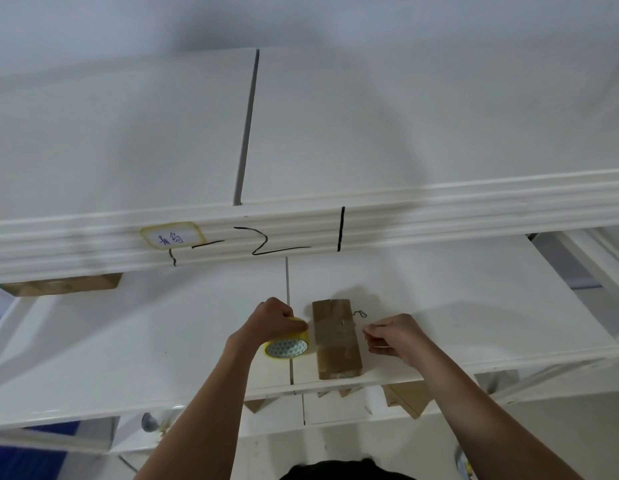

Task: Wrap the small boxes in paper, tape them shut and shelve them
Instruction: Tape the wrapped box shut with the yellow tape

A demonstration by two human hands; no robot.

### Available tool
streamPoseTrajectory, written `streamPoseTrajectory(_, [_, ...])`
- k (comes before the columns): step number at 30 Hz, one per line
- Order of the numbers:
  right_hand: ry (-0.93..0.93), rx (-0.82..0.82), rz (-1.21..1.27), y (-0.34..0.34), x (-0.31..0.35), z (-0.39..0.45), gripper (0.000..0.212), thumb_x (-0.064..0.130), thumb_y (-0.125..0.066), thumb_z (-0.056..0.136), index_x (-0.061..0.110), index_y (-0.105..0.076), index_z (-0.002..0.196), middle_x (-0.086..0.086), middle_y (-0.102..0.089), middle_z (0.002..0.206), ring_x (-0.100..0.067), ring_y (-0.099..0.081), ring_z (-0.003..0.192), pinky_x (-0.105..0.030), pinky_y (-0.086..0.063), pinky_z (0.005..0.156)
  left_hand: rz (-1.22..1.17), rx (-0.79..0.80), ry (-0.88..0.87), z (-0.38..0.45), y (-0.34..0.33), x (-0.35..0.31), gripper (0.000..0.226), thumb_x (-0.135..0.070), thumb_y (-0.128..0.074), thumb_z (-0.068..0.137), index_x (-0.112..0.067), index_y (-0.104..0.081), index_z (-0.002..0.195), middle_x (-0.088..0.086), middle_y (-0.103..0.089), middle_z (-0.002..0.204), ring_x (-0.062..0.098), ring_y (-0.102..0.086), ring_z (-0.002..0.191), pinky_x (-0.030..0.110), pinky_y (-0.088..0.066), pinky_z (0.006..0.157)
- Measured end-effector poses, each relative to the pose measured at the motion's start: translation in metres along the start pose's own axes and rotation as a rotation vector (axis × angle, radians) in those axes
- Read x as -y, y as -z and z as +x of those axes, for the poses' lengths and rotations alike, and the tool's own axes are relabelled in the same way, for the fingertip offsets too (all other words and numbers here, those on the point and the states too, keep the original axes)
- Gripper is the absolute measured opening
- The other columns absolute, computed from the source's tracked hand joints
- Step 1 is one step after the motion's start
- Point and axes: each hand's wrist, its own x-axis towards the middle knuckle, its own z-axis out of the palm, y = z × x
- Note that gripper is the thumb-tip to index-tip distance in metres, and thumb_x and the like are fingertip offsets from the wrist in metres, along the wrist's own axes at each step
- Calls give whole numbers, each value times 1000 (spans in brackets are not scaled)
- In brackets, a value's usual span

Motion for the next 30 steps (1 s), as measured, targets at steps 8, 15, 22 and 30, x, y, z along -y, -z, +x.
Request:
streamPoseTrajectory(8, [2, -29, -22, -2, -1, 7, 8, 1, -76, 86, -6, -74, 88, -22, -75, 88, -28, -72, 74, -39, -63, 73, 10, 0, 24, 2, -4, 0, 34, -39, -78, 78, -17, -61, 58, 0, -56, 63, 11, -56, 60, 22, -44, 54])
streamPoseTrajectory(15, [-50, -79, -39, -11, -5, 10, 8, 0, -73, 88, -7, -73, 85, -24, -72, 85, -28, -69, 71, -38, -63, 68, -17, -6, 55, 2, -14, 1, 34, -37, -77, 79, -19, -59, 56, 0, -54, 62, 11, -54, 59, 23, -41, 53])
streamPoseTrajectory(22, [-89, -97, -230, -32, -7, 9, 10, 11, -70, 90, 1, -74, 91, -15, -76, 90, -26, -74, 76, -31, -63, 66, -52, -28, 56, 3, -23, 6, 28, -36, -76, 78, -10, -72, 70, 3, -61, 68, 15, -59, 64, 25, -45, 56])
streamPoseTrajectory(30, [30, -326, -502, -37, -11, 2, 17, 17, -68, 88, 5, -70, 76, -4, -69, 67, -22, -70, 68, -32, -58, 63, -60, -22, 45, 8, -26, 10, 27, -36, -76, 79, -9, -74, 75, 10, -67, 77, 18, -63, 71, 26, -48, 60])
